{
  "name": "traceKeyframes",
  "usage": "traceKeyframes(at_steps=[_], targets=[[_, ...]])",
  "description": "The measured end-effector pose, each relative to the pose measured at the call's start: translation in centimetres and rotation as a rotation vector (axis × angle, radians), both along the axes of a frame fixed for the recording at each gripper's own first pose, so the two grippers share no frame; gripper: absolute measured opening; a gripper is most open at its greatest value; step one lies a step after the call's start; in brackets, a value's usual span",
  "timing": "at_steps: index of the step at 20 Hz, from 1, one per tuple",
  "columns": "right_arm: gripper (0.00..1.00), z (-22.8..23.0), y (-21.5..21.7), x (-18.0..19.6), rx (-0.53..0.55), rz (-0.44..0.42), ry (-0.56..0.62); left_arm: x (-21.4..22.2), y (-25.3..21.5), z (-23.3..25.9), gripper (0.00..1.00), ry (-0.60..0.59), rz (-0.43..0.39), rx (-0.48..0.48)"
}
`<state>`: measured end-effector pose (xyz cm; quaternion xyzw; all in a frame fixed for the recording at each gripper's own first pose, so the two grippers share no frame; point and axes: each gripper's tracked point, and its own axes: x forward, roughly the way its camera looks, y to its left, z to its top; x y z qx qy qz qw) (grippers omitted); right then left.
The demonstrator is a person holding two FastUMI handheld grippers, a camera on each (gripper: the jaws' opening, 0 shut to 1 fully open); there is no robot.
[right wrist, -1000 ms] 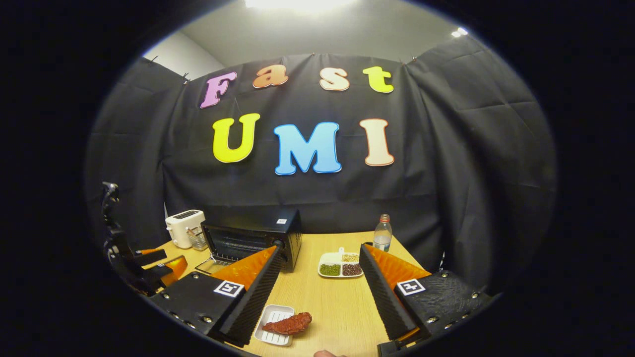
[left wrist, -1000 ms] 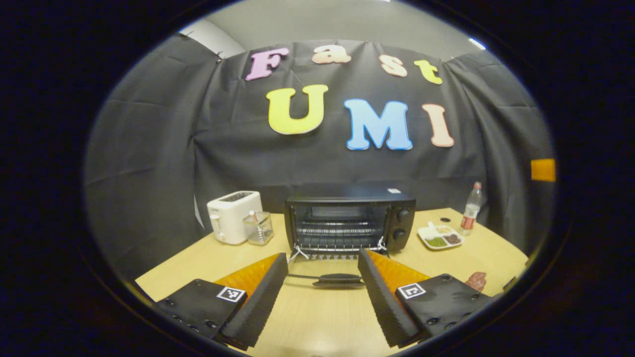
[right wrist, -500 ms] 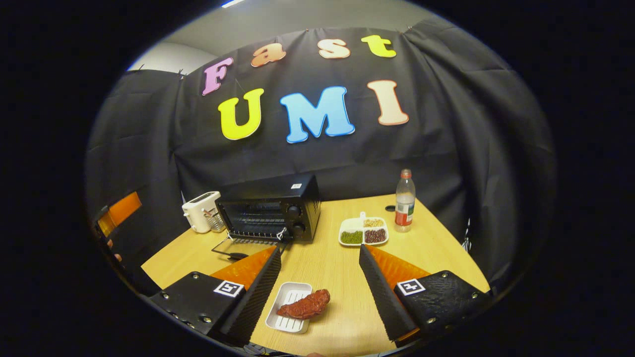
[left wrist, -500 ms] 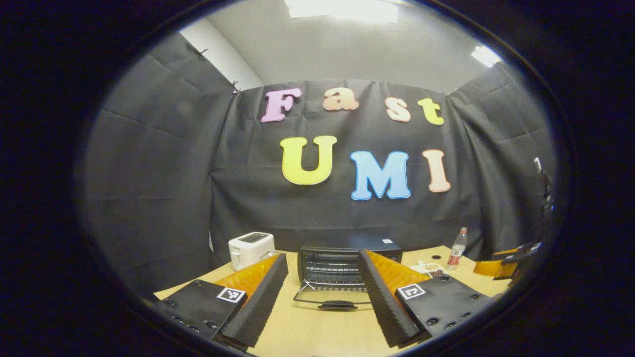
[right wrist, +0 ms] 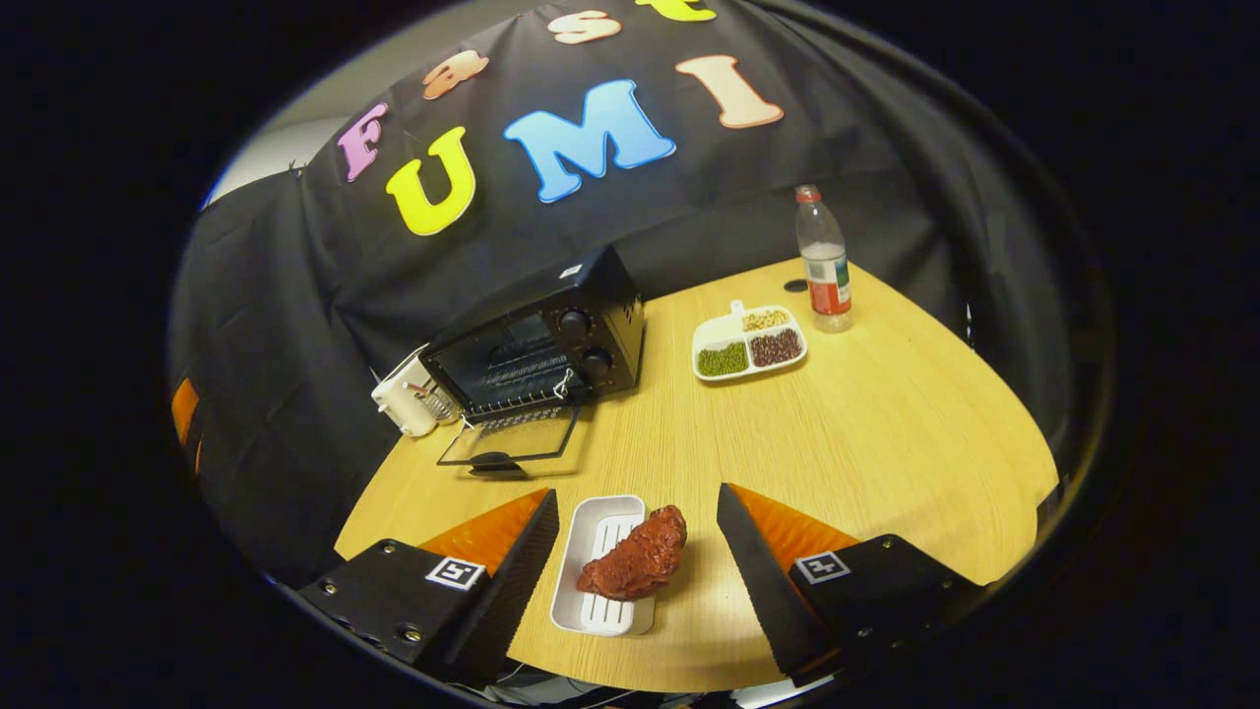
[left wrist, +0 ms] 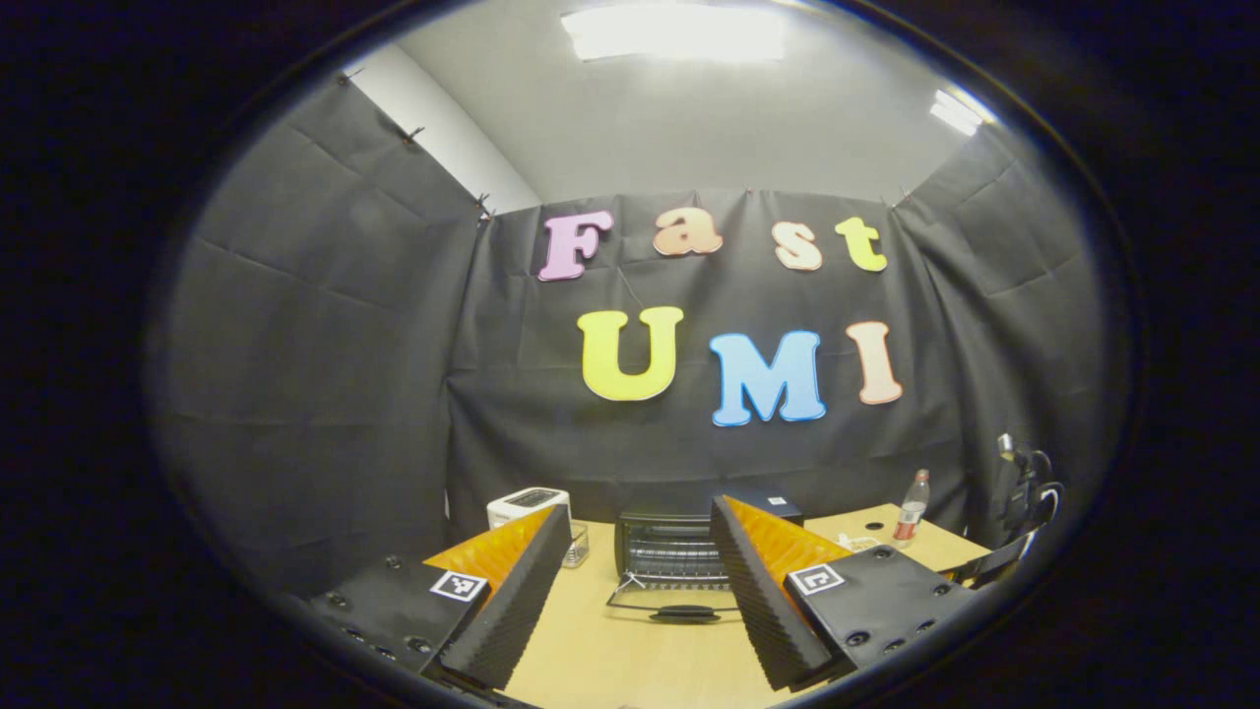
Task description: Open the electric oven with the left hand, put the food in, and close the electric oven.
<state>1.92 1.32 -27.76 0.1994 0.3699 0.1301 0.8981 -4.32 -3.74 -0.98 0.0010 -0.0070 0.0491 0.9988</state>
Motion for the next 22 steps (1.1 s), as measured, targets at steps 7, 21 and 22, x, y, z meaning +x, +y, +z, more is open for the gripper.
traceKeyframes(at_steps=[7,21,22], targets=[[0.97,-4.2,0.6,0.0,0.11,-0.01,0.163,-1.2,1.8,-0.1,1.0,0.001,0.067,0.009],[0.13,-4.4,3.2,-0.5,0.307,-0.005,0.301,0.5,2.5,-0.9,1.0,0.032,0.075,0.021],[0.07,-4.6,3.7,-0.3,0.298,-0.012,0.288,0.7,2.7,-0.8,1.0,0.026,0.076,0.022]])
